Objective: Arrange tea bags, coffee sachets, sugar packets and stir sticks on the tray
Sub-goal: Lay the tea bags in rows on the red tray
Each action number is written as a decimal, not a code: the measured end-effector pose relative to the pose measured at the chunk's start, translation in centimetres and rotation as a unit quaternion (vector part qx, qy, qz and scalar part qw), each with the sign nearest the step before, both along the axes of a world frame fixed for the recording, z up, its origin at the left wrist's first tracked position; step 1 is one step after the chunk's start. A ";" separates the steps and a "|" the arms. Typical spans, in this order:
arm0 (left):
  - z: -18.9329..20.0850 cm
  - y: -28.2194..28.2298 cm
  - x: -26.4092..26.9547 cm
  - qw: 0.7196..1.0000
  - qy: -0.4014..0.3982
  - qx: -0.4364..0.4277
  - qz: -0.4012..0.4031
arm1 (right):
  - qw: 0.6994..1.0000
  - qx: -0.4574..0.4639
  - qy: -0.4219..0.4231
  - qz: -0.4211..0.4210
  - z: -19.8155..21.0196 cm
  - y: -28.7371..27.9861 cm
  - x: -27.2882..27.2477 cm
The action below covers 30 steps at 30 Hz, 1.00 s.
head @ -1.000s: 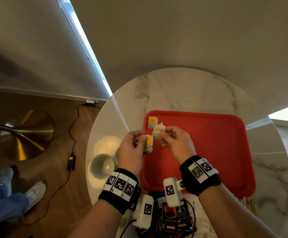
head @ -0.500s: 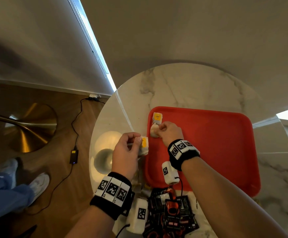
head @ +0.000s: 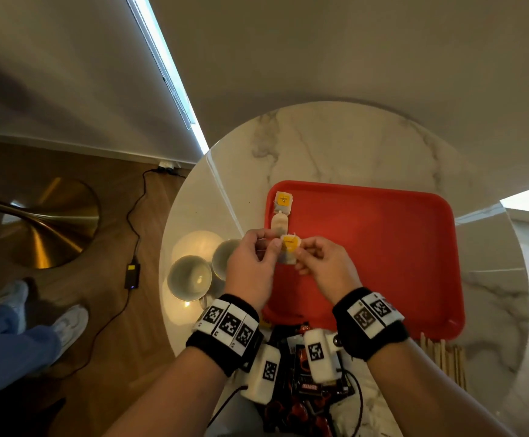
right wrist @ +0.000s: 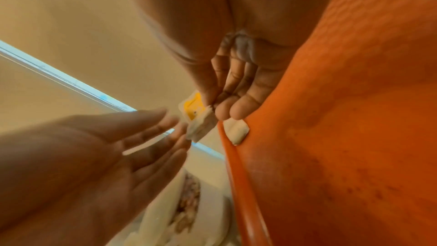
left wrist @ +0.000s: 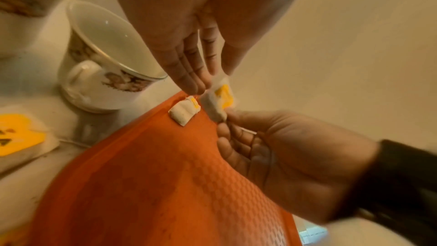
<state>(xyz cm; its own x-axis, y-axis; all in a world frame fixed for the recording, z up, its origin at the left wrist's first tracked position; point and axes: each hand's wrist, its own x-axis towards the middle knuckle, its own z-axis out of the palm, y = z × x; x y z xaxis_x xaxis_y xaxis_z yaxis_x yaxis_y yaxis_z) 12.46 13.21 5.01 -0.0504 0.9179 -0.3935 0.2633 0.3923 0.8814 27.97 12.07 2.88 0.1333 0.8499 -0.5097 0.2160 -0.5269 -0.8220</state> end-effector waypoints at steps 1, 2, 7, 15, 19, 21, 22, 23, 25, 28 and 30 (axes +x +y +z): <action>0.1 -0.4 -0.3 1.000 0.008 0.000 -0.005 | 1.000 -0.010 -0.018 0.000 -0.8 0.3 0.1; 0.3 -0.9 -0.7 1.000 0.016 0.004 -0.015 | 0.999 -0.022 -0.033 0.001 -1.5 0.7 0.0; 0.5 -4.1 -3.3 0.995 0.050 0.006 -0.084 | 0.993 -0.063 -0.095 0.027 -4.9 3.2 -1.6; -2.0 -10.3 -8.8 0.960 0.189 -0.023 -0.204 | 0.967 -0.067 -0.232 0.086 -2.0 0.4 -2.0; -3.7 -11.3 -10.3 0.944 0.252 -0.021 -0.214 | 0.958 -0.044 -0.190 0.212 0.3 -5.6 -4.0; -4.0 -11.2 -10.1 0.938 0.257 -0.027 -0.232 | 0.928 -0.038 -0.218 0.300 0.2 -7.9 -5.3; -4.1 -11.0 -9.8 0.935 0.257 -0.034 -0.242 | 0.906 -0.029 -0.247 0.342 -0.2 -8.7 -5.8; -4.2 -10.9 -9.5 0.931 0.260 -0.044 -0.251 | 0.883 -0.014 -0.280 0.376 -0.6 -9.4 -6.3; -4.5 -10.4 -8.6 0.924 0.276 -0.067 -0.255 | 0.846 0.014 -0.338 0.413 -1.5 -10.4 -7.1; -5.3 -9.9 -7.5 0.922 0.305 -0.085 -0.221 | 0.799 0.043 -0.410 0.438 -2.3 -11.4 -7.9; -5.8 -9.7 -7.0 0.922 0.315 -0.092 -0.203 | 0.789 0.057 -0.434 0.431 -2.7 -11.7 -8.1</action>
<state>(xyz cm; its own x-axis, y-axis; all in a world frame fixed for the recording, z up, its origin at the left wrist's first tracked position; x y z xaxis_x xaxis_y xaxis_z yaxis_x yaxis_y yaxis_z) 5.48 3.51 -0.78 0.0109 0.8324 -0.5541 0.8590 0.2759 0.4314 19.84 0.41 0.23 -0.2615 0.8494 -0.4583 0.9618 0.1895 -0.1976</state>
